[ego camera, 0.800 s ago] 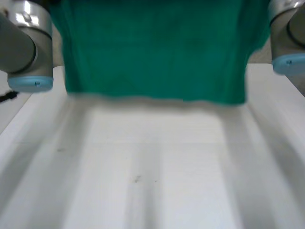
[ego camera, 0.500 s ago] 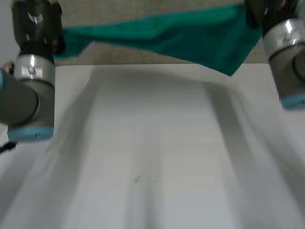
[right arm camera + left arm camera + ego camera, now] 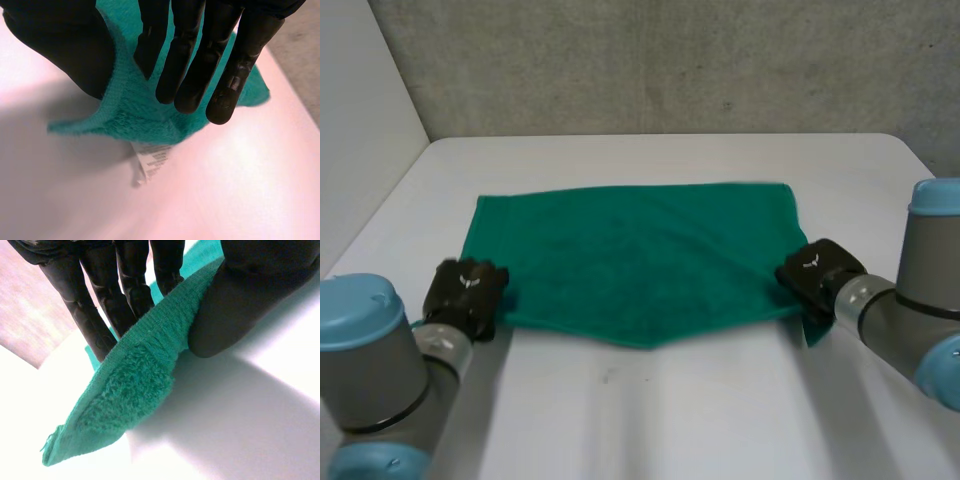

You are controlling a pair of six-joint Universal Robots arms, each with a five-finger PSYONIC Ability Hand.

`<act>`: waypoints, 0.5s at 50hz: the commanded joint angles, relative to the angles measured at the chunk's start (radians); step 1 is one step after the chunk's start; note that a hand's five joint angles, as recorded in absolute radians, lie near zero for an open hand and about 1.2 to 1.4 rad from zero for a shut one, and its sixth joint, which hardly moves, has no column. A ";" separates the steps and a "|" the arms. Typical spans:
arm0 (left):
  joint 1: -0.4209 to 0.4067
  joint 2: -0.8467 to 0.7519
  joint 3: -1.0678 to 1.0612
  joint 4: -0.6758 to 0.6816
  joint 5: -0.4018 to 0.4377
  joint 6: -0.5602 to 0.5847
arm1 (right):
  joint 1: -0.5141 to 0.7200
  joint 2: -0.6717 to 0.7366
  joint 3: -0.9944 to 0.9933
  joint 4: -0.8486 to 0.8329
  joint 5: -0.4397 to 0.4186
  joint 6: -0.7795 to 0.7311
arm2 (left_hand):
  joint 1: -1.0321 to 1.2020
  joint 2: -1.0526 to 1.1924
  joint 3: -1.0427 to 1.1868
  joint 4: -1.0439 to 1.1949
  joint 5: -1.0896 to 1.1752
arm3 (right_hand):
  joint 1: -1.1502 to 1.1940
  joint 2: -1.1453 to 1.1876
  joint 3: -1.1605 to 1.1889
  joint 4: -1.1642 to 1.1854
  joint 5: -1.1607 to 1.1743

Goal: Fold the towel.

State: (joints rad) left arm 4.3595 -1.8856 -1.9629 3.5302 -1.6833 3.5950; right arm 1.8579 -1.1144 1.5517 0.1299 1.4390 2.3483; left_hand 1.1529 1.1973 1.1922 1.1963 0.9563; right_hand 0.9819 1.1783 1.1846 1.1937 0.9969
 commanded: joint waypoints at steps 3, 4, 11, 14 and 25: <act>0.006 0.206 0.002 -0.554 0.001 0.218 | -0.035 -0.202 0.107 0.350 0.020 -0.351 | 0.243 0.199 0.204 0.200 0.265 | 0.414 0.218 0.212 0.203 0.225; 0.003 0.212 0.013 -0.545 0.001 0.218 | -0.040 -0.206 0.110 0.347 0.015 -0.384 | 0.243 0.199 0.204 0.200 0.265 | 0.414 0.218 0.212 0.203 0.225; 0.000 0.172 0.099 -0.379 -0.003 0.225 | -0.042 -0.139 0.047 0.207 0.020 -0.402 | 0.243 0.199 0.204 0.200 0.265 | 0.414 0.218 0.212 0.203 0.225; 0.000 0.088 0.154 -0.280 -0.004 0.234 | -0.040 -0.052 -0.024 0.117 0.032 -0.391 | 0.243 0.199 0.204 0.200 0.265 | 0.414 0.218 0.212 0.203 0.225; -0.004 -0.284 0.474 -0.062 -0.013 0.244 | -0.037 0.240 -0.350 -0.110 0.078 -0.277 | 0.243 0.199 0.204 0.200 0.265 | 0.414 0.218 0.212 0.203 0.225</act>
State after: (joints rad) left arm 4.3562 -1.9599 -1.6808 3.3834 -1.6901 3.8309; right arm 1.8180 -1.0424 1.3883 0.1442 1.5054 2.0085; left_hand 1.1529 1.1973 1.1922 1.1965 0.9563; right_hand 0.9819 1.1783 1.1846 1.1938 1.0133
